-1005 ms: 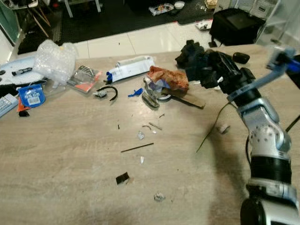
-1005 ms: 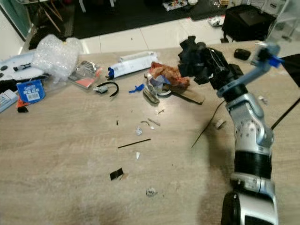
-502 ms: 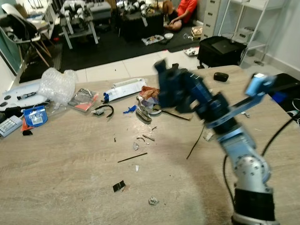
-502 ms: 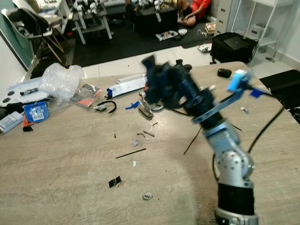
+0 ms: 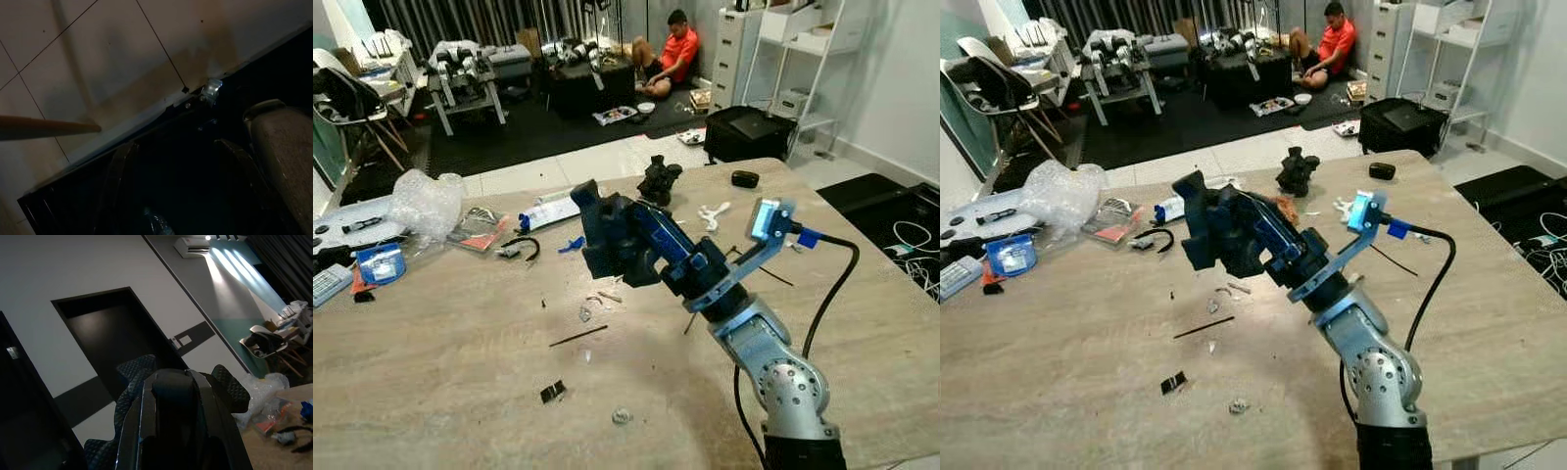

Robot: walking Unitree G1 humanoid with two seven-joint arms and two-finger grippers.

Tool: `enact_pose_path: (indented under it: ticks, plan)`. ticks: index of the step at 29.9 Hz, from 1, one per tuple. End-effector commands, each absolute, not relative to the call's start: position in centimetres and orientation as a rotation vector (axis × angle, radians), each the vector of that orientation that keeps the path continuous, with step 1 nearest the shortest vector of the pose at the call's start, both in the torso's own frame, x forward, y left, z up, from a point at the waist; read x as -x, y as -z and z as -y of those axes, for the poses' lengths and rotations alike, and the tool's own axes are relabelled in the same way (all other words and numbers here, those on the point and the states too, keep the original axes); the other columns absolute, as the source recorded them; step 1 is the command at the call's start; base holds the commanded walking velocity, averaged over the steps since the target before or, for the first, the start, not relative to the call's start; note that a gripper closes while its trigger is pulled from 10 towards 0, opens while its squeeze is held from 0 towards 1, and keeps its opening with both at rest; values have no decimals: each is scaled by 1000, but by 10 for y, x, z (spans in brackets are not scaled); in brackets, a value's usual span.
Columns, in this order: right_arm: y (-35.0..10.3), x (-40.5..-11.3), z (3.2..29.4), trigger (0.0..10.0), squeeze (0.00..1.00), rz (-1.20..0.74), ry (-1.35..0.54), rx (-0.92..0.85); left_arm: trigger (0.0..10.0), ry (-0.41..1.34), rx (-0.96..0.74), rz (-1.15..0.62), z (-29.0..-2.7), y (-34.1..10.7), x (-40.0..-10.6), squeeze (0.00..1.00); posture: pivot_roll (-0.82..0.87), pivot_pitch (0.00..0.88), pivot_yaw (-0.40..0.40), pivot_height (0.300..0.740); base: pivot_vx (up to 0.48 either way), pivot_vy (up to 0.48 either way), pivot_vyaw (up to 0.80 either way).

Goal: Picking trash to rubbish bin

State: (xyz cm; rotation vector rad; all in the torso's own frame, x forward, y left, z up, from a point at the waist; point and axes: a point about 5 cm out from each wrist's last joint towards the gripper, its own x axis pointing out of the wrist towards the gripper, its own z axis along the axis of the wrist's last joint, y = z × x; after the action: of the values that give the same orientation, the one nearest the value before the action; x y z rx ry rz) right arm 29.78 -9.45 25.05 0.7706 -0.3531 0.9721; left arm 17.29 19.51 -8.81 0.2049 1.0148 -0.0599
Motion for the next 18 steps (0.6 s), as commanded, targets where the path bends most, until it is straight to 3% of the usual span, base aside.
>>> enact_pose_path:
  ticks: [1, 18]
  plan:
    - [-246, -301, 89, 10000, 0, 317, -959, -754, 10000, 63, -215, -1057, -197, 92, -164, 0, -223, 66, 110, 740, -311, 0, 0]
    - [-225, -317, 84, 10000, 0, 206, -786, -631, 10000, 84, -214, -1062, -191, 94, -162, 0, -222, 68, 110, 740, -313, 0, 0]
